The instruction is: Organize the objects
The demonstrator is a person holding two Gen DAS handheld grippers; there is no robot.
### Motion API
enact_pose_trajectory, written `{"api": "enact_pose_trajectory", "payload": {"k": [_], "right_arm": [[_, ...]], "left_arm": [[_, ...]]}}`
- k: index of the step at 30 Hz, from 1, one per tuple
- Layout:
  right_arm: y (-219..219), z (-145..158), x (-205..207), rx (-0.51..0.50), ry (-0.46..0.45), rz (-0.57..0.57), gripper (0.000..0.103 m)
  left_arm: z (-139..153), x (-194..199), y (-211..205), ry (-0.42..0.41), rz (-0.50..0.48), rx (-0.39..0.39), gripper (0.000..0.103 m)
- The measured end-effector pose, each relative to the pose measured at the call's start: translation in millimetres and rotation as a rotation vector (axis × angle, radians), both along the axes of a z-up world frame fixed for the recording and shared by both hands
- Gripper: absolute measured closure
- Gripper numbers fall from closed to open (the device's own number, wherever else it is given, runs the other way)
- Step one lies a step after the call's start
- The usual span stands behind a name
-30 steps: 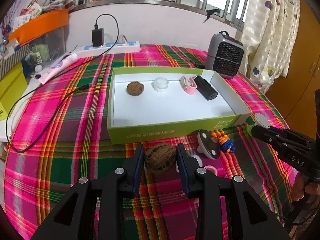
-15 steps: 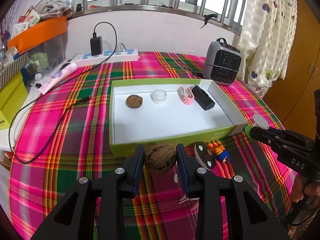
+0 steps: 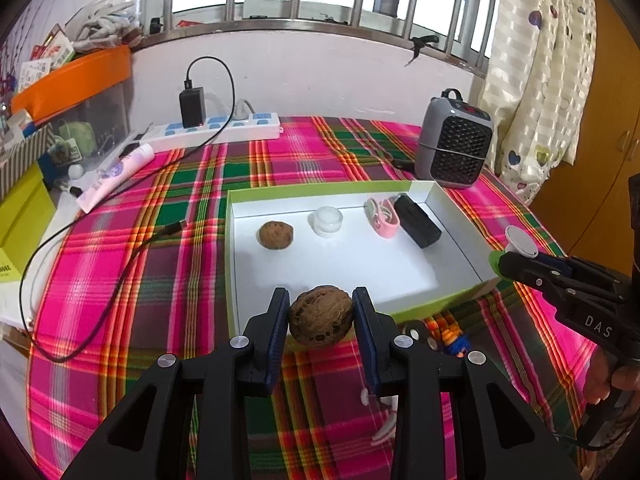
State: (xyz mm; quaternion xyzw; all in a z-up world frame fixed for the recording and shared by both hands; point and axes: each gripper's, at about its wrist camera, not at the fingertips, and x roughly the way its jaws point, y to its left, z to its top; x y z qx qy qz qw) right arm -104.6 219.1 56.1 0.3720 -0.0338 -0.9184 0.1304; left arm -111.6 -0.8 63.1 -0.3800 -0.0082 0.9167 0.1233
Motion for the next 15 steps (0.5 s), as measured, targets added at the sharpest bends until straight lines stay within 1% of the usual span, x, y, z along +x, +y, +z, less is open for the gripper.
{"api": "enact_pose_trajectory", "payload": {"k": [8, 15], "right_arm": [[-1.9, -2.2, -19.1, 0.000, -0.005, 0.001, 0.074], [-2.2, -12.0, -35.4, 0.000, -0.031, -0.001, 0.074]], "left_arm": [[-2.4, -17.8, -2.5, -0.005, 0.009, 0.001, 0.073], [-9.3, -34.6, -3.9, -0.019, 0.018, -0.001, 0.073]]}}
